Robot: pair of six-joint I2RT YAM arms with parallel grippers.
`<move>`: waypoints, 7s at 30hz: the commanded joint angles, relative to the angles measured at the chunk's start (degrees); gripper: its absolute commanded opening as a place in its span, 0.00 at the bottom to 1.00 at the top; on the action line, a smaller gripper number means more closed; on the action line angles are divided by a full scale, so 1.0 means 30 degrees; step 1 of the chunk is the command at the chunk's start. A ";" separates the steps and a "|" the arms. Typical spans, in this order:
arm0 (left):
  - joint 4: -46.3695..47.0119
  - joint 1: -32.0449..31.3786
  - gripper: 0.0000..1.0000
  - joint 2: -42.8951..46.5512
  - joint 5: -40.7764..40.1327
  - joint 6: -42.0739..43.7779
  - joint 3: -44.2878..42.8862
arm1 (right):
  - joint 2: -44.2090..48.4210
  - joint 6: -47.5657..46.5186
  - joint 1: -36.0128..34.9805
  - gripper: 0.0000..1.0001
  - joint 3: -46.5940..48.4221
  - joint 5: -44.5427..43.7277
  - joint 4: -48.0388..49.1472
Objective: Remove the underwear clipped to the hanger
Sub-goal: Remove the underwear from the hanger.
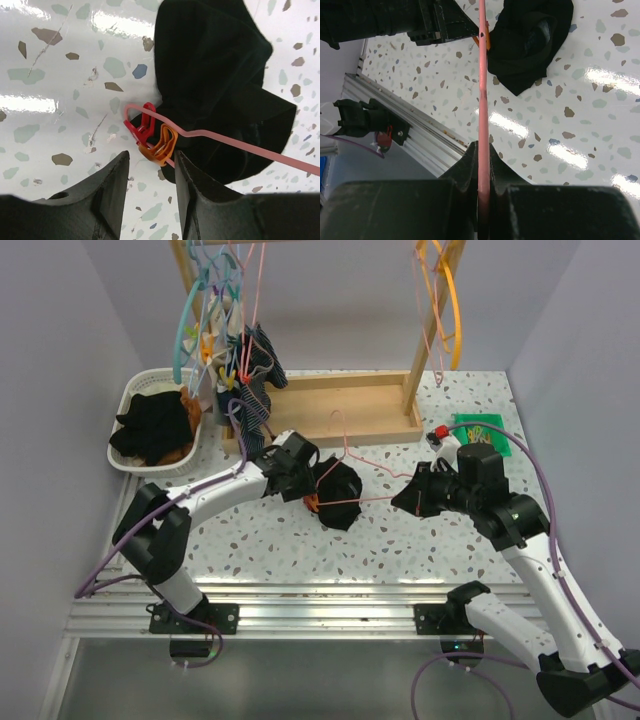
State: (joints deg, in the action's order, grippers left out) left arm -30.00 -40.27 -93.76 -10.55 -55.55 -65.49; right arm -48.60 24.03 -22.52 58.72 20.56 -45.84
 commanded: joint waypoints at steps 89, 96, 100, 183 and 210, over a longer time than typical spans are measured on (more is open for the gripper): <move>0.9675 -0.0111 0.00 0.9161 0.2988 0.1733 0.8407 | -0.0878 0.4761 -0.0080 0.74 -0.2579 0.1775 0.3878; 1.1582 -0.0111 0.00 0.9631 0.3427 0.0501 0.9323 | -0.3514 0.4471 -0.0723 0.65 -0.3517 0.4721 0.7573; 1.1845 -0.0111 0.00 0.9427 0.3896 -0.0115 0.9000 | -0.4511 0.4528 -0.1396 0.63 -0.3781 0.4487 0.8714; 0.2998 -0.0492 0.80 0.0842 0.5859 -0.0321 0.1734 | -1.3360 0.4734 -0.5588 0.00 -0.3577 0.0795 1.1444; 0.1740 -0.1401 0.00 -0.0009 0.5627 0.0908 0.0855 | -1.3478 0.4499 -0.5617 0.00 -0.3137 0.0239 1.0742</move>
State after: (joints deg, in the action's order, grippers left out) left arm -22.55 -44.34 -94.91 7.42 -54.54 -61.08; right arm -89.52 38.46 -39.09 47.35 23.03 -12.95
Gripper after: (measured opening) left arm 0.079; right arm 0.033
